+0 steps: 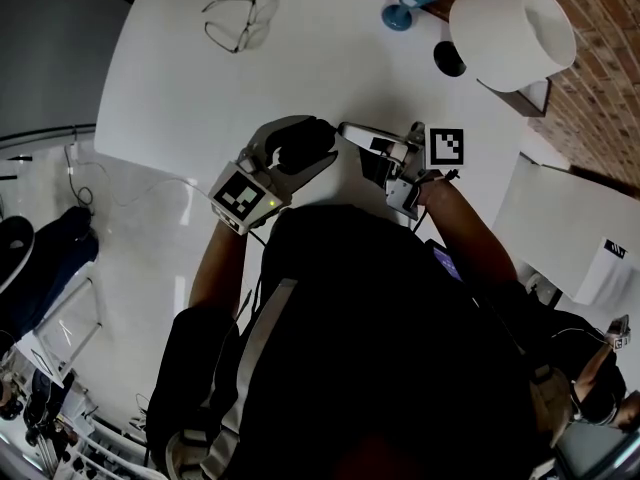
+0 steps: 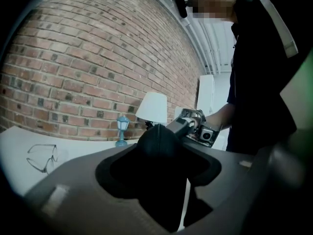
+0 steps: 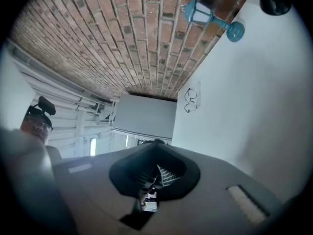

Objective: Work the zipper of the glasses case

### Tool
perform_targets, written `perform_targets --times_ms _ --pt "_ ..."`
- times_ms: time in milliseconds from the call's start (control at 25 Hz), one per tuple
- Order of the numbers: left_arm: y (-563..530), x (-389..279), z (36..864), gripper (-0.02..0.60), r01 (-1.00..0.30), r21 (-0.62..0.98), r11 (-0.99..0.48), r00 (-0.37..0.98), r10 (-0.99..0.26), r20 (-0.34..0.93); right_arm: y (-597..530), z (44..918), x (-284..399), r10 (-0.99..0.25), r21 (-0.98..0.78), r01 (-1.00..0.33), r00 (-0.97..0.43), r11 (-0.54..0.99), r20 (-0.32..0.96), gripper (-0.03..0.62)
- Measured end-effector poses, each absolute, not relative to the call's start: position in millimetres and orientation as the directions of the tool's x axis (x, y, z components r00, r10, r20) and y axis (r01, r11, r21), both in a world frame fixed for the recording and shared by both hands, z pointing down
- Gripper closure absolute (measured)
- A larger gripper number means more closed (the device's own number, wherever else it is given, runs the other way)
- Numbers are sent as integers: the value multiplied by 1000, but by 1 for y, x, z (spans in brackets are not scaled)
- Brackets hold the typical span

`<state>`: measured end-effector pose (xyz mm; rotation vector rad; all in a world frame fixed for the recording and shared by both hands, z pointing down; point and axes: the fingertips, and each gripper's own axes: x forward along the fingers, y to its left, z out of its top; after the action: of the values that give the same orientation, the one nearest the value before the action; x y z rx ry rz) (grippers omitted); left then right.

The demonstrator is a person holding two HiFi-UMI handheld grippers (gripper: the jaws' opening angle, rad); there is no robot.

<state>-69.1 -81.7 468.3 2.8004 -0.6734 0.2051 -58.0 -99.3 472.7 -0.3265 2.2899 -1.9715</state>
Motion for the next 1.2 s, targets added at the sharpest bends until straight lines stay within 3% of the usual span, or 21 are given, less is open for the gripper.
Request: perform_targets --times_ms 160,240,320,520,840,1200 --pt "-84 -65 490 318 -472 184 -862 872 -425 243 -101 488 -52 -257 -956 -215 -953 200 161 567" --pt "-88 -65 498 318 -473 162 -866 864 -420 278 -105 498 -43 -286 -938 -273 -935 213 207 487" --pt "-94 -64 509 316 -469 126 -874 850 -408 332 -108 502 -34 -315 -926 -308 -920 218 232 473" --pt "-102 -56 546 314 -393 0 -919 802 -343 490 -109 507 -14 -366 -881 -401 -882 250 298 470" --pt "-109 -22 603 313 -281 -32 -959 731 -235 641 -88 510 21 -444 -847 -473 -830 242 336 473" --pt "-108 4 631 310 -194 -47 -980 688 -170 706 -78 516 42 -488 -834 -515 -789 196 373 482"
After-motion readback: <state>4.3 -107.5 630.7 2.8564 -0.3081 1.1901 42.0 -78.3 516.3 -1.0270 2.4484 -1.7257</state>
